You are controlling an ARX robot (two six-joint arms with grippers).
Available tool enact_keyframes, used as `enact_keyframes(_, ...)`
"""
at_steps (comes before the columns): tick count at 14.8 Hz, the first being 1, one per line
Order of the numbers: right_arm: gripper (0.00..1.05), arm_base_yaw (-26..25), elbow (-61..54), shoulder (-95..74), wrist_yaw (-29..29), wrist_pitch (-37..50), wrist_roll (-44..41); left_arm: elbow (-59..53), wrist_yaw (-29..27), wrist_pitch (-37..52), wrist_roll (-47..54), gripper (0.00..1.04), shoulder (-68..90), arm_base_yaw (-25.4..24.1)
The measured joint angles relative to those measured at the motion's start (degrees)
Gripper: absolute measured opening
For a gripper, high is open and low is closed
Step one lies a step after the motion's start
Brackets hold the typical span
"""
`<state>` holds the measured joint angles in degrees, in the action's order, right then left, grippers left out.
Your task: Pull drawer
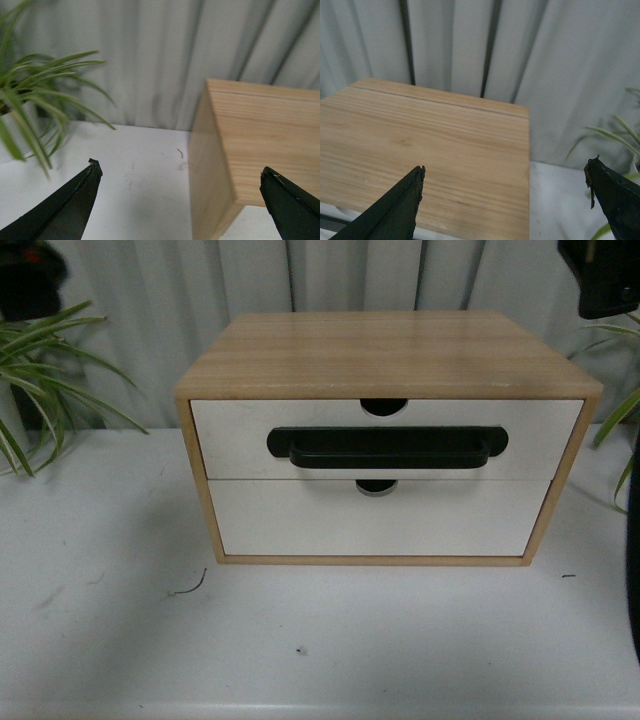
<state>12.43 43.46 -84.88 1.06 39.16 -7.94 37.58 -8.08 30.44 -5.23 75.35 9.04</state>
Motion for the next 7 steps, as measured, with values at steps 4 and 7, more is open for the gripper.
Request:
enact_keyframes(4,0.98,-0.63,5.11,-0.61,-14.69,-6.78,-25.99,8.59,16.61,-13.00,17.99,0.98,5.11,7.65)
enact_keyframes(7,0.98,-5.95,9.22,-1.31,-26.10,-25.88,-66.42,19.50,23.65,-34.07,37.70,0.98,10.01,12.22)
